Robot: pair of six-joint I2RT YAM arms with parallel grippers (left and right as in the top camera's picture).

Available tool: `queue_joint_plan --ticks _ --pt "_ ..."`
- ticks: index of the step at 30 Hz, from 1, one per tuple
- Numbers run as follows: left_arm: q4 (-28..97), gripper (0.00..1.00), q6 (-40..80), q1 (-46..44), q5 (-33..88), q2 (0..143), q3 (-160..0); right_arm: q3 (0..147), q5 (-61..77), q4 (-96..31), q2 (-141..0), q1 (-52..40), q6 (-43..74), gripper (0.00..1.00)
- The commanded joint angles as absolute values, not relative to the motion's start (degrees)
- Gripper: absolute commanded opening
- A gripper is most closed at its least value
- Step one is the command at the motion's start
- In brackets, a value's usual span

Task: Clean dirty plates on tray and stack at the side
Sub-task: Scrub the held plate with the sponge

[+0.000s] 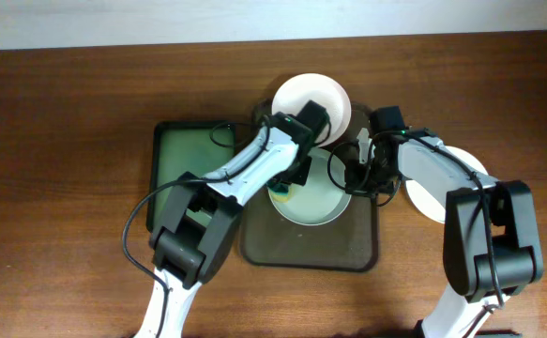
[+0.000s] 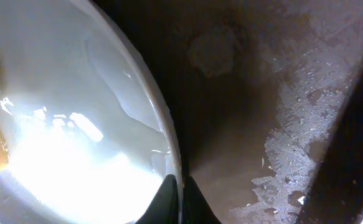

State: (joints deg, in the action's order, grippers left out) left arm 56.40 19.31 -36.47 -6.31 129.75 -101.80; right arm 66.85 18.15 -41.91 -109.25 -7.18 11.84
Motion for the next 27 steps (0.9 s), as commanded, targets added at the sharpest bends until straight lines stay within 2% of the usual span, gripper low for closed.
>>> queue_joint_plan --ticks 1,3,10,12,15,18,27 --pt "48.90 0.00 19.66 -35.55 20.49 132.11 -101.30 67.18 14.61 -42.65 -110.00 -6.35 11.40 0.04" --pt "43.88 0.00 19.66 -37.95 28.62 133.05 -101.30 67.18 14.61 -42.61 -110.00 -6.35 11.40 0.04" --pt "44.03 0.00 16.19 -42.46 28.49 133.19 -101.30 67.18 14.61 -42.83 -110.00 -6.35 11.38 0.04" --pt "47.81 0.00 16.19 -40.66 20.95 133.16 -101.32 67.18 14.61 -42.83 -110.00 -6.35 11.38 0.04" --pt "54.92 0.00 16.25 -37.71 1.34 133.12 -101.32 67.18 14.61 -42.81 -110.00 -6.35 11.38 0.04" --pt "58.52 0.00 17.10 -36.12 -9.96 132.81 -101.34 67.18 14.61 -42.83 -110.00 -6.35 11.38 0.04" --pt "59.27 0.00 17.04 -35.33 -14.00 121.99 -102.02 67.18 14.61 -43.27 -110.00 -6.35 11.35 0.04"
